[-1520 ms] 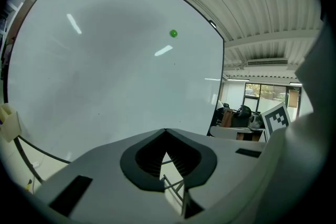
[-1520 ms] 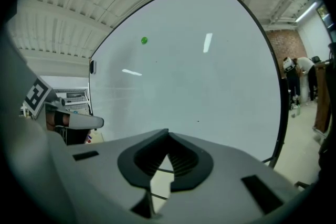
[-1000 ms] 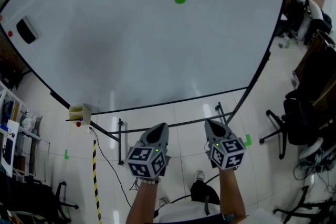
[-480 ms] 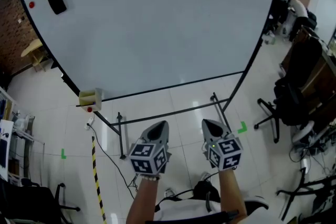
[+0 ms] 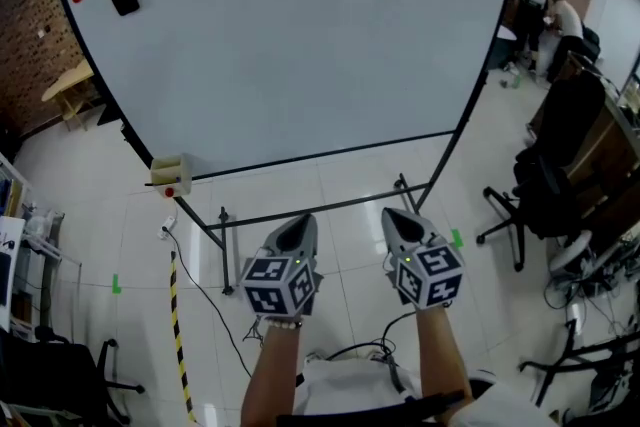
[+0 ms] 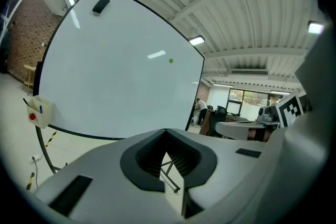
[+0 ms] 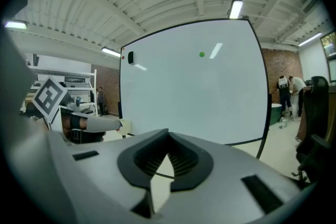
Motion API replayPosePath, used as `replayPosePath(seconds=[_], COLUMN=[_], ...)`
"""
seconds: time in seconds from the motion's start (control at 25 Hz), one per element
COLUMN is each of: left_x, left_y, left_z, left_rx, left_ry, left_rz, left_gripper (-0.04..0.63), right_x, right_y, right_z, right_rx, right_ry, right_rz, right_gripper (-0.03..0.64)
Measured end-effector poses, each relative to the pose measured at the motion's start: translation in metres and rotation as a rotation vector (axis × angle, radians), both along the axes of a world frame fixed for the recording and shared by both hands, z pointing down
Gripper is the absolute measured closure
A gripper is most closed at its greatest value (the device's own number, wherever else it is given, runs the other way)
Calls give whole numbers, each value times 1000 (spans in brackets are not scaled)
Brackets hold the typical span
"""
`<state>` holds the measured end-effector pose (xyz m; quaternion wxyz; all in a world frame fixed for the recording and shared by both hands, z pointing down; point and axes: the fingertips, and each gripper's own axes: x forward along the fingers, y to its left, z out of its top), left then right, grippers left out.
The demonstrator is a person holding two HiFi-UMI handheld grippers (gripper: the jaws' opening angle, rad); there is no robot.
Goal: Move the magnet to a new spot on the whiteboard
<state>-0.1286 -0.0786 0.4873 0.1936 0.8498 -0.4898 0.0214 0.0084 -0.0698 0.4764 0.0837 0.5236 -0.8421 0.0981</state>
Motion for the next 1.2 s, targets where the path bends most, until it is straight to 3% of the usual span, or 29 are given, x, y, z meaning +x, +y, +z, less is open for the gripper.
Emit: replayPosePath(seconds=[0.56,1.2], left_x=[46,47], left_y=[30,43], left_z=[-11,-17], left_rx=[23,32], left_ry=[-9,-11], left_rz=[-1,-18], left_gripper=[600,600], right_x=[42,39], right_y=[24,34], right_z=[-4,-16], right_rx=[16,36], right_ry=[-6,10], right_rz=[-8,-36], right_gripper=[615,615])
